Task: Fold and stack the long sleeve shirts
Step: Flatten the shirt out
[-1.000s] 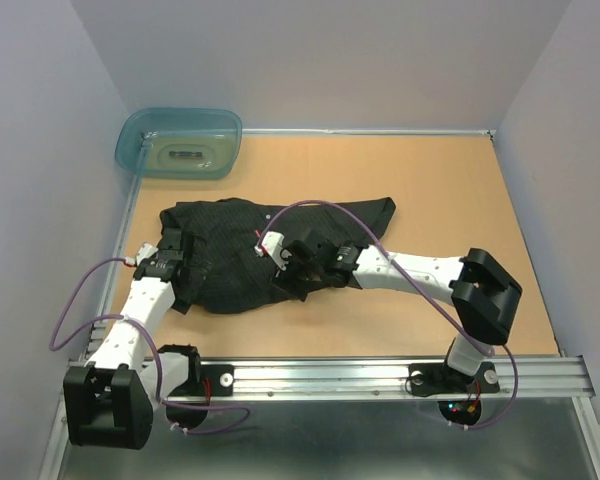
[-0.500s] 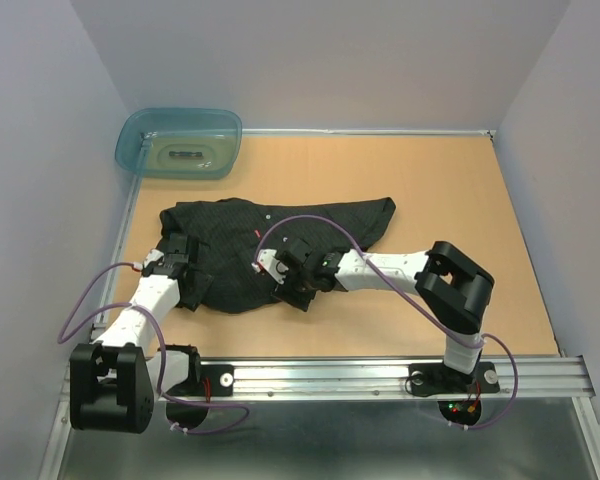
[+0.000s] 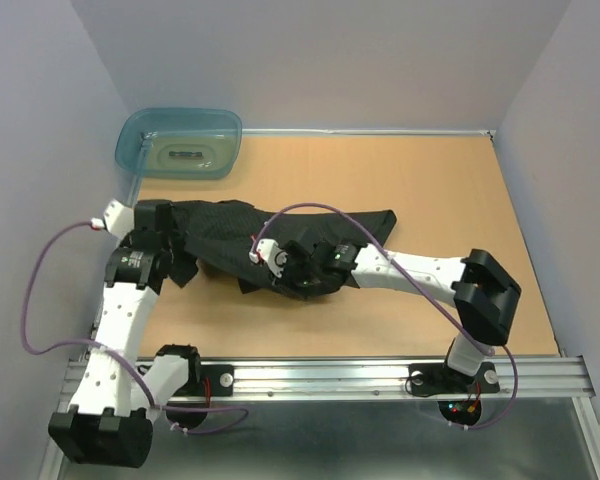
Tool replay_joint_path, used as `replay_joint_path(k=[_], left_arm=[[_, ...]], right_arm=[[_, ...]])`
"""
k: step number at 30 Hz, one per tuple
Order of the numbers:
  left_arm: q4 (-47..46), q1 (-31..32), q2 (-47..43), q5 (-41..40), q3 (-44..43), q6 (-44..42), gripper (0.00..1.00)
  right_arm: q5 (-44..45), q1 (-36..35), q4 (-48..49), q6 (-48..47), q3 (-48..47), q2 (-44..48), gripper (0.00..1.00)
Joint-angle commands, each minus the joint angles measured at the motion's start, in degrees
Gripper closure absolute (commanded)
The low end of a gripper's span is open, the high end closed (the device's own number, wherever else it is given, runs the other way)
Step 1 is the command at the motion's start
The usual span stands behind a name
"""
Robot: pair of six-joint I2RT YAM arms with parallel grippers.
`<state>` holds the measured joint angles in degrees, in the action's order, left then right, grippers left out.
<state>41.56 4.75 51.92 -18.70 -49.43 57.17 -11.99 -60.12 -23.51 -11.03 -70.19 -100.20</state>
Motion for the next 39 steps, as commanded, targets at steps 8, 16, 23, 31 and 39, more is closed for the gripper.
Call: replay_joint_path(k=[8, 16, 23, 31, 39], left_arm=[[3.36, -0.36, -0.25, -23.75, -43.36, -22.17, 1.00], [-16.74, -0.27, 4.14, -17.89, -60.50, -40.10, 1.00], [-21.78, 0.43, 16.36, 1.11, -66.68, -41.35, 1.00], [-34.95, 24.84, 31.36, -11.61, -56.40, -55.85, 0.99], [-37.43, 30.13, 49.31, -9.78, -60.42, -51.28, 0.99]], right_arm=[[-13.14, -5.36, -5.94, 7.42, -21.64, 10.99, 0.99], [-16.23, -5.36, -5.76, 14.18, -31.22, 16.00, 0.99], [5.46, -5.27, -5.58, 19.28, -33.61, 19.78, 0.99], [30.24, -4.31, -5.59, 27.36, -23.07, 23.99, 0.99], [27.55, 16.39, -5.50, 33.00, -7.16, 28.57, 0.99]])
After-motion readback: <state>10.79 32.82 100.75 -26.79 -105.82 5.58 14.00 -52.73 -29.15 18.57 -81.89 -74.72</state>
